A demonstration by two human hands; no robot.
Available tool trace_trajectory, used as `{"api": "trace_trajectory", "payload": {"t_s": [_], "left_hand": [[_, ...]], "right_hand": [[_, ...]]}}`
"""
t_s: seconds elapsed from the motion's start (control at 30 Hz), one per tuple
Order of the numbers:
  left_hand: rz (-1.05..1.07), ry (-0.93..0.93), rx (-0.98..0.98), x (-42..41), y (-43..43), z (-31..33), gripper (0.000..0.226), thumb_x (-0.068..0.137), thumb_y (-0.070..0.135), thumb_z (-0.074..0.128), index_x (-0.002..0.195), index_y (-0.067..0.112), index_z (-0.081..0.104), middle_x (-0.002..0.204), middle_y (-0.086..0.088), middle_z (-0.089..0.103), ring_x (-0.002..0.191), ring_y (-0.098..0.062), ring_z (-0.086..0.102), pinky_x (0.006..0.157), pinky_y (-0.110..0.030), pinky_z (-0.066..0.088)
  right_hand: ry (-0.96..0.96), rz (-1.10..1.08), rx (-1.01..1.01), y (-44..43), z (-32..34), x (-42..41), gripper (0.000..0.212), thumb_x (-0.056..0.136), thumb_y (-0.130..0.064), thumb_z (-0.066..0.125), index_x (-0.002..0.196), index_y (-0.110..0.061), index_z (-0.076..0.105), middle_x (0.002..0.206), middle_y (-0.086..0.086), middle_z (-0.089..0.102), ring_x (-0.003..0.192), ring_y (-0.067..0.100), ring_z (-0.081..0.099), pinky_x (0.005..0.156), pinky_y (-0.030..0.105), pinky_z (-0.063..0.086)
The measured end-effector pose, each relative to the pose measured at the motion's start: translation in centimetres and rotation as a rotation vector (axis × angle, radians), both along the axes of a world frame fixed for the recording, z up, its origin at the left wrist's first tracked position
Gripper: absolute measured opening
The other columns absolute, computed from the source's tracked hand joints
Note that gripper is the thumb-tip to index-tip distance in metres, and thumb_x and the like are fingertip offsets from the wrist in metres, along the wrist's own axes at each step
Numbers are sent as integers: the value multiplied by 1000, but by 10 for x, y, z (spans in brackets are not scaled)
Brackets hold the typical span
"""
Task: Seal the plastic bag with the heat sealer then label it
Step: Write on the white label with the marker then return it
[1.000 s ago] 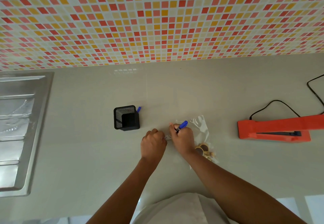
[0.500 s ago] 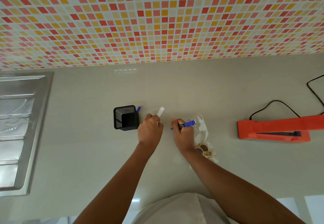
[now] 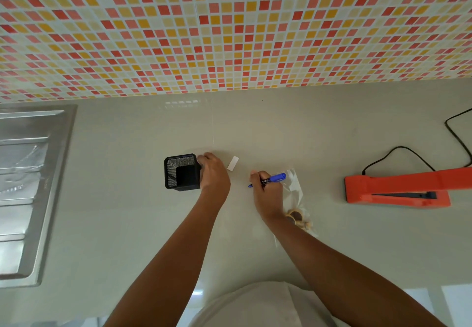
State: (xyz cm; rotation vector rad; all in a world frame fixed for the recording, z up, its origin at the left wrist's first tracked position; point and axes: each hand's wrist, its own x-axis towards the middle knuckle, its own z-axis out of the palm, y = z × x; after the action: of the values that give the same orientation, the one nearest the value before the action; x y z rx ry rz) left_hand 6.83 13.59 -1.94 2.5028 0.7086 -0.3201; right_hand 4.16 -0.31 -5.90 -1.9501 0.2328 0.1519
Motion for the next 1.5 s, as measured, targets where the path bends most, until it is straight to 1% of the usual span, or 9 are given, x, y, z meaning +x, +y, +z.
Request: {"api": "trace_trajectory", "payload": {"t_s": [0.17, 0.3, 0.37, 0.53, 0.67, 0.8, 1.07, 1.33, 1.5], "left_hand": [[38, 81, 43, -6, 0, 4, 31, 90, -4, 51, 120, 0, 43, 118, -13, 50, 110, -22, 55, 81, -25, 51], [8, 77, 38, -13, 2, 3, 31, 91, -3, 50, 120, 5, 44, 120, -10, 49, 109, -22, 55, 79, -25, 50], [-24, 16, 19, -18, 1, -2, 23, 95, 0, 46, 117, 5, 46, 116, -10, 52, 105, -24, 56, 76, -27, 46], [-22, -172, -226, -30, -4, -1, 4, 91, 1, 59, 93, 3, 56, 86, -15, 66, 77, -34, 62, 65, -41, 49], [0, -267, -418, -45, -6, 4, 11, 85, 1, 70, 84, 8, 63, 77, -5, 65, 65, -23, 63, 58, -26, 50], [19, -261, -503, -53, -6, 8, 10, 86, 2, 69, 83, 12, 65, 73, -3, 68, 68, -23, 66, 63, -37, 56], [17, -275, -530, -51, -9, 16, 13, 86, -1, 67, 84, 11, 68, 69, 0, 69, 64, -15, 67, 64, -38, 59], [-24, -260, -598, -46, -12, 37, 10, 86, 5, 71, 81, 13, 71, 65, 3, 66, 55, -3, 62, 55, -18, 49], [-84, -299, -587, -48, -14, 44, 9, 89, 9, 69, 82, 14, 73, 63, -1, 64, 57, -14, 60, 59, -23, 48]], "right_hand": [[-31, -26, -7, -3, 1, 3, 35, 101, -22, 57, 67, -12, 56, 49, -10, 54, 46, 14, 49, 50, 39, 41], [27, -55, 71, -1, 5, 6, 39, 99, -20, 59, 61, -17, 52, 50, -15, 57, 51, 14, 50, 54, 31, 40], [60, -63, 145, 1, 10, 9, 35, 98, -19, 61, 65, -8, 56, 56, -10, 62, 57, 13, 57, 60, 28, 43], [90, -28, 257, 4, 28, 14, 34, 99, -22, 60, 71, -3, 66, 55, -14, 61, 55, 2, 55, 62, 21, 42], [92, -73, 342, 8, 38, 20, 44, 101, -26, 57, 69, 2, 71, 61, 1, 68, 56, 10, 62, 59, 19, 46], [96, -64, 317, 10, 41, 23, 48, 101, -31, 57, 65, -1, 70, 61, 4, 69, 56, 17, 65, 64, 28, 49], [94, -45, 276, 11, 45, 22, 46, 101, -29, 57, 66, -2, 71, 61, 2, 68, 53, 12, 64, 61, 23, 49], [257, 10, 179, 11, 55, 30, 56, 103, -53, 37, 61, -16, 44, 53, -8, 41, 54, 11, 41, 63, 29, 38], [255, 57, 160, 12, 67, 36, 57, 105, -43, 41, 55, -17, 28, 44, -11, 26, 45, 9, 29, 55, 28, 29]]}}
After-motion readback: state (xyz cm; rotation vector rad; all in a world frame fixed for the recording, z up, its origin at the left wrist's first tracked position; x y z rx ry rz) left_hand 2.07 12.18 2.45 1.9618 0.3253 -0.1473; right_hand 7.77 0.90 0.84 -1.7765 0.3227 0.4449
